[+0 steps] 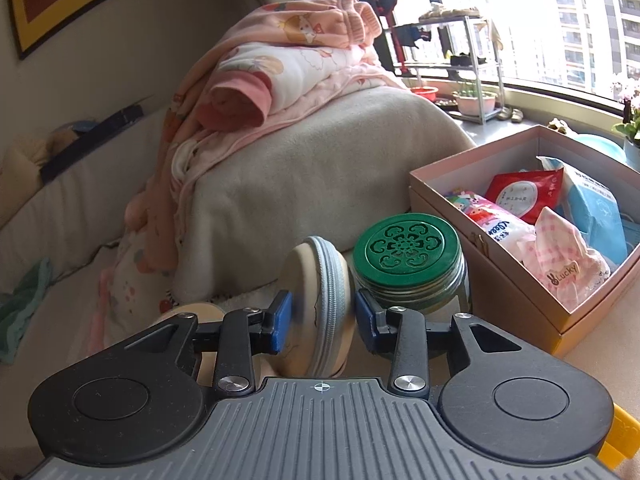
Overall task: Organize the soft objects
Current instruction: 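Move left tool to the beige zippered case while right tool approaches the yellow funnel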
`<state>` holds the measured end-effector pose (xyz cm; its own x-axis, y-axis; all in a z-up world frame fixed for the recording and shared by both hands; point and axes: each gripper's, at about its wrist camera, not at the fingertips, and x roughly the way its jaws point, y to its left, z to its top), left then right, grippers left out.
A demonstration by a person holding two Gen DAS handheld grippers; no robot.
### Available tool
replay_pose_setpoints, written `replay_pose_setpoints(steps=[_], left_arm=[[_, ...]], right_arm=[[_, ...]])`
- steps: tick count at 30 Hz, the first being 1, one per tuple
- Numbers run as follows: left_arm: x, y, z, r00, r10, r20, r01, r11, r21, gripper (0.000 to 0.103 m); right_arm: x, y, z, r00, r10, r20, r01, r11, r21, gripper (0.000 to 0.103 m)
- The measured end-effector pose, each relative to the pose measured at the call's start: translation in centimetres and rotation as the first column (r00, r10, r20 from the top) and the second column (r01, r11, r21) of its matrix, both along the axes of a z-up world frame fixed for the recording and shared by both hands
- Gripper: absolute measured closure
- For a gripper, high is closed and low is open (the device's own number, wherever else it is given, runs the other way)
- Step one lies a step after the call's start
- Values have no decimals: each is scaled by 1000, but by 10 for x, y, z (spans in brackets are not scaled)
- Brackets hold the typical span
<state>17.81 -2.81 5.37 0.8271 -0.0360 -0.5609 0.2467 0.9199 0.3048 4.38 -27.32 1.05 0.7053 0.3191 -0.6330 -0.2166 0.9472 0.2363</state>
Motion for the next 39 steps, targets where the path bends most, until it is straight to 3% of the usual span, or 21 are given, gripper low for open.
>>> replay_pose_setpoints(steps=[5, 14, 15, 16, 19, 23, 26, 29, 30, 35, 39], left_arm=[[-6, 1, 6, 1000, -4, -2, 4, 1000, -14, 67], [-43, 12, 40, 997, -19, 72, 29, 988, -152, 71], [-47, 13, 40, 997, -17, 70, 29, 985, -173, 79], [-51, 14, 40, 998, -17, 66, 30, 981, -193, 95], [-60, 17, 33, 998, -30, 51, 42, 967, -251, 88], [-70, 22, 17, 1000, 1, 11, 2, 961, -275, 87], [-91, 28, 15, 999, -46, 22, 50, 944, -327, 86], [-116, 21, 12, 989, -140, 45, 146, 962, -229, 85], [-125, 17, 8, 984, -174, 41, 179, 970, -164, 85], [-148, 3, -22, 974, -224, 17, 222, 972, 75, 82], [-149, -1, -36, 972, -228, 56, 219, 966, 135, 82]], right_arm=[[0, -1, 0, 1000, -1, 0, 1, 1000, 4, 23], [0, -1, 0, 1000, 0, 0, 0, 1000, 5, 23], [0, -1, 0, 1000, 0, 0, 0, 1000, 5, 23], [0, -1, 0, 1000, 0, 0, 0, 1000, 5, 23], [0, -1, 0, 1000, 0, 0, 0, 1000, 4, 23], [0, -1, 0, 1000, 0, 0, 0, 1000, 5, 23], [0, -1, 1, 1000, 0, 0, 0, 1000, 3, 23], [0, -1, 1, 1000, 2, -1, -2, 1000, 0, 22], [0, -1, 1, 1000, 2, -1, -2, 1000, -1, 22], [0, 3, 1, 1000, 3, -1, -3, 1000, -18, 22], [0, 9, 1, 1000, 8, -1, -8, 999, -53, 21]])
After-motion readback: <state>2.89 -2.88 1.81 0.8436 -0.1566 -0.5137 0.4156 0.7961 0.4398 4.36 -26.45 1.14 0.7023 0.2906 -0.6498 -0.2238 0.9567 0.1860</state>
